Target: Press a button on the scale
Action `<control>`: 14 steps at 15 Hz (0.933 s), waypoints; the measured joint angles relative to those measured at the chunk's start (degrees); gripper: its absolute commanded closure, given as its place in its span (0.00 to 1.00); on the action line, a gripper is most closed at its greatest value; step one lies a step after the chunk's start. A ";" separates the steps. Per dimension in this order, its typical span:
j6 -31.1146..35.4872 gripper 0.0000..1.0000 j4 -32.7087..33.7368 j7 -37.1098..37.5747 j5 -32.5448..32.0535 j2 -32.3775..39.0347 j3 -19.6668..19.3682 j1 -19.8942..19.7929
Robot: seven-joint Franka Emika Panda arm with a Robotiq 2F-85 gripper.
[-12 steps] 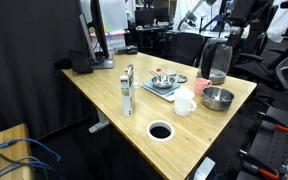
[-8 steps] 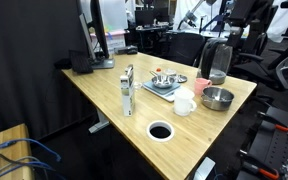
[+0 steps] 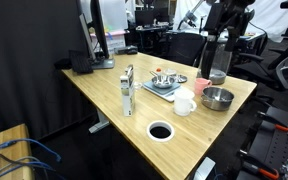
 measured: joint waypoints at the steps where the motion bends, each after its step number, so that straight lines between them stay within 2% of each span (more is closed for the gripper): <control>1: 0.00 0.00 1.21 0.00 -1.21 2.48 -0.01 -0.50; 5: 0.01 0.00 4.95 2.13 -5.85 10.90 -0.09 -2.62; 14: 0.05 0.00 4.75 2.06 -5.88 10.53 -0.07 -2.39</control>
